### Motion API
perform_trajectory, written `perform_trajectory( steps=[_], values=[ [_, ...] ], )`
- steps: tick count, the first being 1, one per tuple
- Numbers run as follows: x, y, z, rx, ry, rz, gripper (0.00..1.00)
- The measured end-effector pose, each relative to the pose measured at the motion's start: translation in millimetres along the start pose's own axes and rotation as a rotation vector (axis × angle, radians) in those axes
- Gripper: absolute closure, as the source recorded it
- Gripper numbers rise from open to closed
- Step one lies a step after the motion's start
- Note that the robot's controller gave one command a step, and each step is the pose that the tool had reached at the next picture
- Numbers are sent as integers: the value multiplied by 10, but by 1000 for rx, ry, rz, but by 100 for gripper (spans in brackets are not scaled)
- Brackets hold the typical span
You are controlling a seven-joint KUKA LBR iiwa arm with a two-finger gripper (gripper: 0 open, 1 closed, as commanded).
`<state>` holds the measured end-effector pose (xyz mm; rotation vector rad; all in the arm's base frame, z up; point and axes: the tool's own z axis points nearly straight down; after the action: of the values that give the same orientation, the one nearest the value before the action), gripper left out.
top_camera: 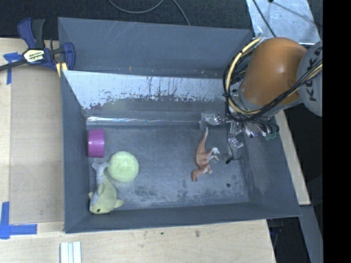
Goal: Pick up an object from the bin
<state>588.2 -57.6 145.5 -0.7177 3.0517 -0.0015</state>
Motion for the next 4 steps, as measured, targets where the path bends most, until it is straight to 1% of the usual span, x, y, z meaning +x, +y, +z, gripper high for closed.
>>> perform_trajectory(
  steps=[1, 2, 4],
  values=[
    [-111, 19, 311, -1, 3, -122, 0],
    [-304, 146, 699, 4, 5, -690, 100],
    [-296, 149, 654, 1, 5, -688, 100]
  ],
)
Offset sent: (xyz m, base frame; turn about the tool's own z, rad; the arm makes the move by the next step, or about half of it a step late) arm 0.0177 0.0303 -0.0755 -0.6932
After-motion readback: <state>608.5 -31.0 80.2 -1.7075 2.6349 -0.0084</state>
